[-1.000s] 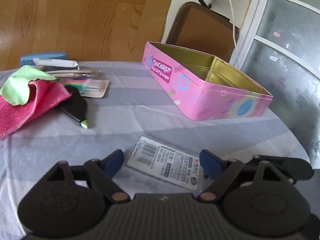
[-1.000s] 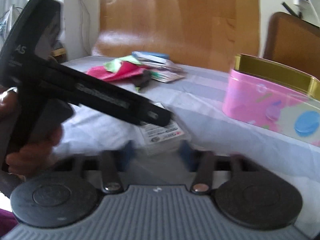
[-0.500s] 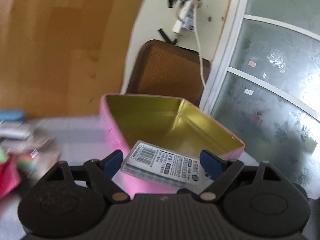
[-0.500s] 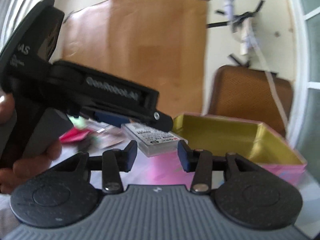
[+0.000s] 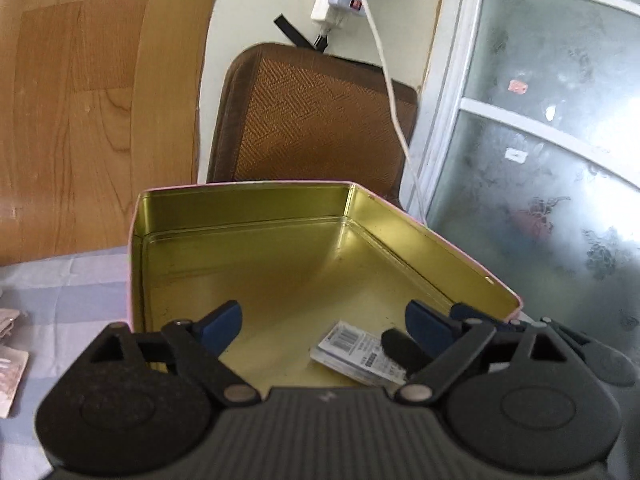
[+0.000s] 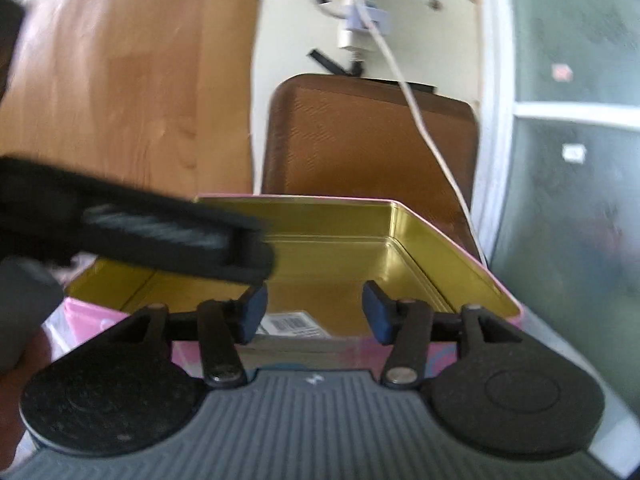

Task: Organize soft objects
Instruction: 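Carry the package into the pink tin and open the left tool, then move the left tool to the pink towel and grasp its edge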

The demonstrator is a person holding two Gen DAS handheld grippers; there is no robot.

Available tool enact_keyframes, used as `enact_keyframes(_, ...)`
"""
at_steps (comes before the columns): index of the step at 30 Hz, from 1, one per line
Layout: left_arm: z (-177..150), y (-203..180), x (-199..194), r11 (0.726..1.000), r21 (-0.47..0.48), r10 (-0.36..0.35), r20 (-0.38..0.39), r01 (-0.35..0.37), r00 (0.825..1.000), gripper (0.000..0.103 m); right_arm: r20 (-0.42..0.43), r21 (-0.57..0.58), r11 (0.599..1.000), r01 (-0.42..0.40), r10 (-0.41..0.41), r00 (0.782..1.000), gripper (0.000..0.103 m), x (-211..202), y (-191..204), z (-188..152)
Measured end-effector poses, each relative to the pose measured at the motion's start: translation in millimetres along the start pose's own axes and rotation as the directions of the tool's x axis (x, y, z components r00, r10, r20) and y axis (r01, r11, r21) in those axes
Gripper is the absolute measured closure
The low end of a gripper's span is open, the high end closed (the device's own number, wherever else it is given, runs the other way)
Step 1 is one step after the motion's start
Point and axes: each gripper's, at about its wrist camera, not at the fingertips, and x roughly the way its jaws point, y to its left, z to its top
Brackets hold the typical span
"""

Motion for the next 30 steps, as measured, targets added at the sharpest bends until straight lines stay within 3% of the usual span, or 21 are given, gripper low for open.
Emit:
enact_keyframes(7,-37,33,-88,0.998,0.033,0.047,0.101,-0.05,0.994,0.004,0.07,0.056,0.995,-0.078,0.074,0.995,0.043,-38,21,-2)
enact_keyframes(10,-61,58,-130,0.992,0.017,0.118,0.127,-0.121,0.985,0.003,0.096,0.04,0.987,-0.154,0.149,0.984,0.043,-51,44,-2)
enact_keyframes(13,-81,86,-169,0.978,-0.024,0.21,0.165,-0.209,0.964,0.003,0.096,-0.012,0.971,-0.239,0.239,0.966,0.043,-59,77,-3)
enact_keyframes(16,-100,114,-201,0.94,-0.07,0.34,0.189,-0.333,0.921,0.003,0.055,-0.054,0.941,-0.334,0.337,0.94,0.043,-58,109,-5)
enact_keyframes(19,-113,139,-226,0.886,-0.116,0.464,0.215,-0.449,0.86,0.003,-0.014,-0.094,0.907,-0.411,0.412,0.911,0.043,-51,142,-8)
enact_keyframes(24,-122,190,-254,0.76,-0.308,0.642,0.211,-0.573,0.738,0.004,-0.106,-0.123,0.845,-0.52,0.51,0.854,0.044,-39,191,-5)
enact_keyframes(26,-126,211,-261,0.711,-0.386,0.685,0.189,-0.588,0.703,0.004,-0.121,-0.14,0.822,-0.552,0.539,0.834,0.044,-34,211,0)
enact_keyframes(27,-130,222,-265,0.695,-0.443,0.685,0.171,-0.566,0.708,0.005,-0.127,-0.143,0.812,-0.565,0.551,0.824,0.044,-30,219,3)
enact_keyframes(30,-137,244,-277,0.69,-0.544,0.646,0.163,-0.478,0.746,0.004,-0.15,-0.149,0.793,-0.59,0.572,0.806,0.044,-14,250,13)
